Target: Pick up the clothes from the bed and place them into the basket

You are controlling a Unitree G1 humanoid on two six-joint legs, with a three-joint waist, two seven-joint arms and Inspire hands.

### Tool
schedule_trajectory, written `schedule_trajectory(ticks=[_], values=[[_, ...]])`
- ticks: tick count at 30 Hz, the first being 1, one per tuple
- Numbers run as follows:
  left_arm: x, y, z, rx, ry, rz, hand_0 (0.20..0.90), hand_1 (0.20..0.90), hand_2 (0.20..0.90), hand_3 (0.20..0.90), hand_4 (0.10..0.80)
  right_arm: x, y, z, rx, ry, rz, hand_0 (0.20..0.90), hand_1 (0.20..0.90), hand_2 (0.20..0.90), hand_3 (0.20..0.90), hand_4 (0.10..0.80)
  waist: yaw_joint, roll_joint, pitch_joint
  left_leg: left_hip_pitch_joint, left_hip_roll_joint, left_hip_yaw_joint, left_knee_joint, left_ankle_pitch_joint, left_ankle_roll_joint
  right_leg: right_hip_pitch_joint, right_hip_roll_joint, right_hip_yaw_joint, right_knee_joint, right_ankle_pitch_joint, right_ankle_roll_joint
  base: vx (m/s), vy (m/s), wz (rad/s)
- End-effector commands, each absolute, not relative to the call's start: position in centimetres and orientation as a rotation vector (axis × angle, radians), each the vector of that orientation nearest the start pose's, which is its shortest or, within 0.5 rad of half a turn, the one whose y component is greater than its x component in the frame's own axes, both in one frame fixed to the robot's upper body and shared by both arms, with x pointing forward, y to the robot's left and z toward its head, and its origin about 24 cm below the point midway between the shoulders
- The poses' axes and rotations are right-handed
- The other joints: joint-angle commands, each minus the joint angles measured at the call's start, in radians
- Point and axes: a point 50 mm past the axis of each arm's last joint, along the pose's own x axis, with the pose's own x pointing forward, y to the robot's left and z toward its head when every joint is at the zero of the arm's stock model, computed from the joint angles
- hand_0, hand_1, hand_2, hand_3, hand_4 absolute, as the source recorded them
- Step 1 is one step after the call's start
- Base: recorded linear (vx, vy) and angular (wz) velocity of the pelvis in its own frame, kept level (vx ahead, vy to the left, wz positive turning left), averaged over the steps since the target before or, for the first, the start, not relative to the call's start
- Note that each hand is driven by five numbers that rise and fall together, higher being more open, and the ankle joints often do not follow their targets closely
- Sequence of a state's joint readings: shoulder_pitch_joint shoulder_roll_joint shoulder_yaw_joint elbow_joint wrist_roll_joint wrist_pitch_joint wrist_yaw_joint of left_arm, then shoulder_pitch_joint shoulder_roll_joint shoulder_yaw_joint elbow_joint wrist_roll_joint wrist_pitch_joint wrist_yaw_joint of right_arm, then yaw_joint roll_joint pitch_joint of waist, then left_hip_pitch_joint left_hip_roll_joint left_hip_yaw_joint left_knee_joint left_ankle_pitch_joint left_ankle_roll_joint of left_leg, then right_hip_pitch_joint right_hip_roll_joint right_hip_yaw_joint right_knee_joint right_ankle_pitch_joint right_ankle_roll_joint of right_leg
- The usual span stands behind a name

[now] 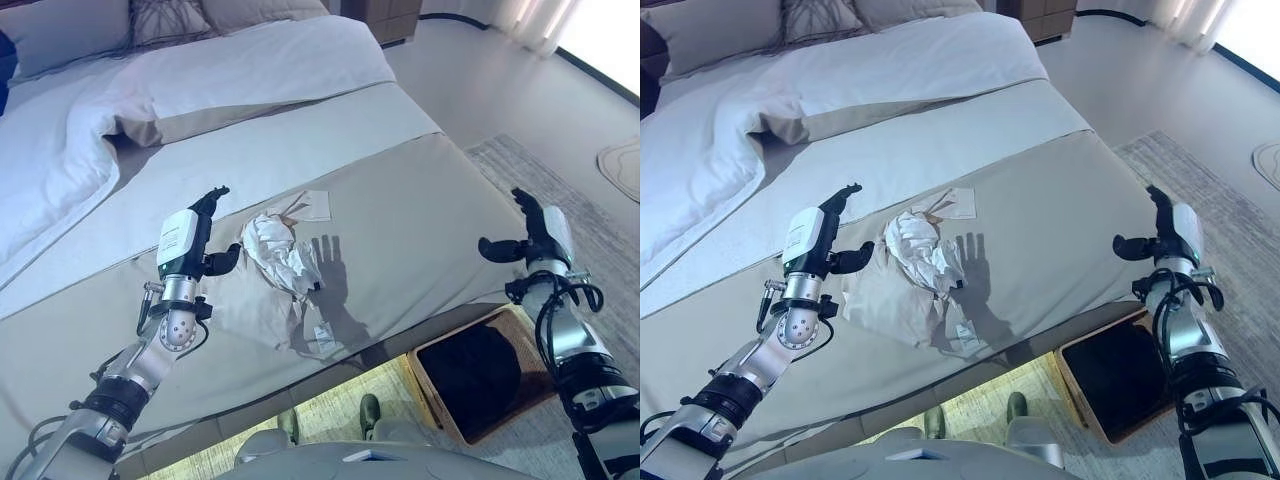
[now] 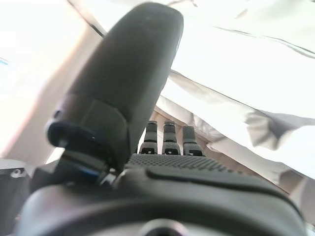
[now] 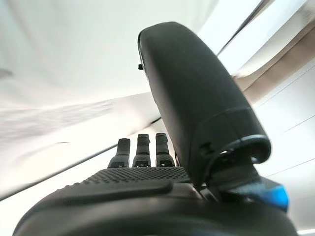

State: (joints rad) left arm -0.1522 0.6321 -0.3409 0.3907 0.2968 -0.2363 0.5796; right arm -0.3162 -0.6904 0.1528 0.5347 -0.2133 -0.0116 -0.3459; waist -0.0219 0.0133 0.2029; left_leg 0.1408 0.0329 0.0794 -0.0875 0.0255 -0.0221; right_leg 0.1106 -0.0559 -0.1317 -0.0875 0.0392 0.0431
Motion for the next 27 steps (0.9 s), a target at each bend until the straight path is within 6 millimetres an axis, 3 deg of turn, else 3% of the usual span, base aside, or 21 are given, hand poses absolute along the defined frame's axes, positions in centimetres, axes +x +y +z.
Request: schedule_trajectory(ticks=[1,5,7,10,19,21,22,27], values=[[27.0,24.5,7.2,0.917,-0.355,0.264,0.9,0.9,0.9,0.9,0.8,33.1,-28.8,16.0,-1.087,-0.289,-0.374,0.9,0.9,0.9,0.9,0.8,0.072,-0.008,-0.071,-0.102,-0.028,-0.072,0.071,-0.024,-0.002,-0.061,0.013,-0.03,0.165,-0.088,-0.004,0.103,0.022,0.29],[26.9,24.8,8.2,0.912,-0.416,0.243,0.9,0.9,0.9,0.9,0.8,34.6,-28.5,19.7,-1.137,-0.331,-0.424,0.9,0.9,0.9,0.9,0.8,0.134,-0.018,-0.016,-0.19,-0.051,-0.127,0.148,-0.02,-0.001,-0.104,0.008,-0.081,0.239,-0.123,-0.025,-0.066,-0.02,0.52],[27.3,24.5,9.8,0.896,-0.506,0.23,0.9,0.9,0.9,0.9,0.8,35.7,-29.0,23.0,-1.165,-0.345,-0.494,0.9,0.9,0.9,0.9,0.8,0.184,-0.008,0.054,-0.252,-0.067,-0.169,0.179,-0.007,-0.003,-0.152,-0.01,-0.13,0.283,-0.132,-0.032,-0.258,-0.02,0.6],[27.5,24.4,10.7,0.864,-0.552,0.229,0.9,0.9,0.9,0.9,0.8,36.7,-28.8,25.5,-1.19,-0.35,-0.529,0.9,0.9,0.9,0.9,0.8,0.225,0.011,0.11,-0.296,-0.084,-0.212,0.195,0.006,-0.006,-0.184,-0.023,-0.171,0.309,-0.14,-0.041,-0.107,0.022,0.6],[27.6,22.8,12.8,0.824,-0.707,0.194,0.9,0.9,0.9,0.9,0.8,38.4,-27.1,30.3,-1.265,-0.329,-0.6,0.9,0.9,0.9,0.9,0.8,0.315,0.062,0.234,-0.446,-0.13,-0.268,0.305,0.013,0.006,-0.303,-0.07,-0.256,0.471,-0.193,-0.065,-0.059,0.025,0.34],[27.7,22.4,13.4,0.841,-0.742,0.195,0.9,0.9,0.9,0.9,0.8,38.6,-27.2,31.1,-1.278,-0.316,-0.623,0.9,0.9,0.9,0.9,0.8,0.328,0.071,0.257,-0.483,-0.143,-0.274,0.355,0.003,0.012,-0.336,-0.083,-0.264,0.537,-0.218,-0.073,0.011,0.007,0.25],[27.8,22.3,13.6,0.854,-0.75,0.193,0.9,0.9,0.9,0.9,0.8,38.7,-27.2,31.2,-1.283,-0.303,-0.627,0.9,0.9,0.9,0.9,0.8,0.329,0.067,0.267,-0.493,-0.151,-0.273,0.389,-0.034,0.011,-0.347,-0.089,-0.251,0.579,-0.257,-0.069,0.081,-0.014,0.28],[28.5,22.1,15.1,0.865,-0.789,0.209,0.9,0.9,0.9,0.9,0.8,39.1,-26.8,31.6,-1.297,-0.261,-0.632,0.9,0.9,0.9,0.9,0.8,0.339,0.079,0.315,-0.564,-0.178,-0.261,0.502,-0.072,0.032,-0.414,-0.108,-0.247,0.721,-0.304,-0.08,0.029,0.028,0.2]])
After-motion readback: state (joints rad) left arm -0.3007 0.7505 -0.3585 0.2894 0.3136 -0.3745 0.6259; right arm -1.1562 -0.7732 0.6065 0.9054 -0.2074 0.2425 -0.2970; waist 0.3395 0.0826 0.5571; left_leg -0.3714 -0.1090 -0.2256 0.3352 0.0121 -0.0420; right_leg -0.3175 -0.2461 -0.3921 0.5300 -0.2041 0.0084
